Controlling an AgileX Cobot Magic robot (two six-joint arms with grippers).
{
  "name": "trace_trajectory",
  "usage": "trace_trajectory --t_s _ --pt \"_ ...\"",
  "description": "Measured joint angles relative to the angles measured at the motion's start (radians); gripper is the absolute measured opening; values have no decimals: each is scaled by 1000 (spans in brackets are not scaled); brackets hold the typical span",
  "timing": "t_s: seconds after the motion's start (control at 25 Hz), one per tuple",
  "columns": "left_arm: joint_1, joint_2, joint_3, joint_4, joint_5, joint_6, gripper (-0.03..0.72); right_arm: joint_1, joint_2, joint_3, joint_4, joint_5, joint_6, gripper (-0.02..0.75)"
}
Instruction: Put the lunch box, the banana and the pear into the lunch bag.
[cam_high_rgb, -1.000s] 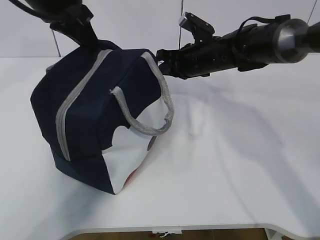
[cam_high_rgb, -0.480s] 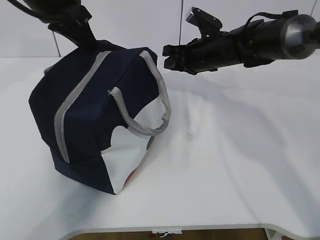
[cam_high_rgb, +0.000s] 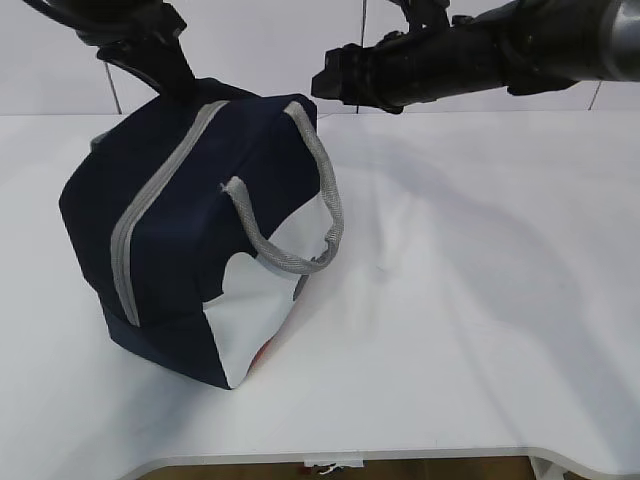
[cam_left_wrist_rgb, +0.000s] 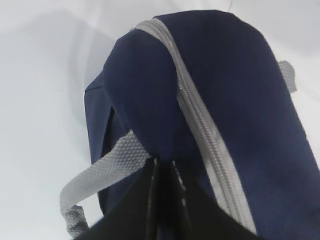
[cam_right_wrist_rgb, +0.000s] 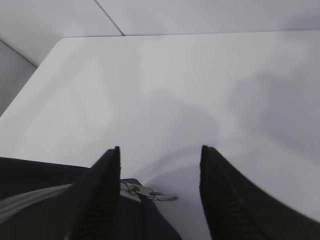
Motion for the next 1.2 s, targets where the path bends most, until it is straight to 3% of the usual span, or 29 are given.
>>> trace_trajectory --t_s 0.2,0.32,0.64,1.0,1.2 --pt "0 0 0 10 8 -92 255 0 -59 0 0 -34 -52 419" --pt "0 0 0 23 8 -146 321 0 -85 0 0 -59 -80 419" --pt "0 -80 15 80 11 -263 338 0 -113 0 0 -192 -121 419" --pt "0 -294 187 111 15 -274 337 -2 -138 0 0 -322 -139 419" --pt "0 -429 271 144 19 -276 336 -27 -138 0 0 -467 -143 419"
